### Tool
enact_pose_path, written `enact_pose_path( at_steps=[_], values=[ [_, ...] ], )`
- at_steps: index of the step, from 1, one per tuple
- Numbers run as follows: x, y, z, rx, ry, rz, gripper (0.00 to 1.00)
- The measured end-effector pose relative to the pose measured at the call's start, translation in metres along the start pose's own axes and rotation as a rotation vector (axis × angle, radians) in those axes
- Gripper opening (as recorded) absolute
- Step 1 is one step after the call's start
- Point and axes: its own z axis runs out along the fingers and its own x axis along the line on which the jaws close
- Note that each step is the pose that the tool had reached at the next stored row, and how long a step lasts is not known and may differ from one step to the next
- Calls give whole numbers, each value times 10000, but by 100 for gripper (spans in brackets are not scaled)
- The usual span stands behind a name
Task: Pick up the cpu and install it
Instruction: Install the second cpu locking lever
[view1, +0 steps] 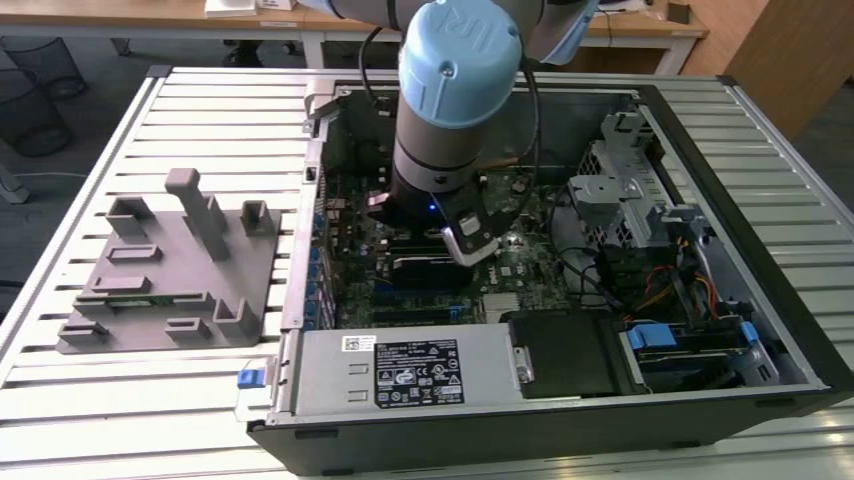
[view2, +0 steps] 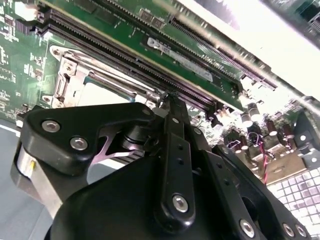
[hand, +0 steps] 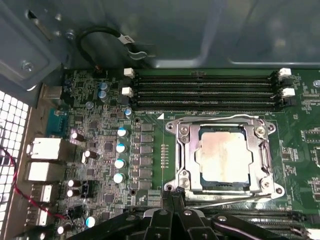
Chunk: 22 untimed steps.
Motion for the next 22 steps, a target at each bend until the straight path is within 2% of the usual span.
enact_pose_path(
  at_steps=[7,9,12,14,18,22],
  values=[
    [-5,-39,4,-194,6,-9,11],
    [-6,-43,20,-309,6,-15,11],
    [-7,-49,37,-536,7,-27,11],
    [-7,-52,48,-631,8,-30,11],
    [-9,-62,80,-724,7,-37,11],
    [-5,-65,91,-751,9,-39,11]
  ],
)
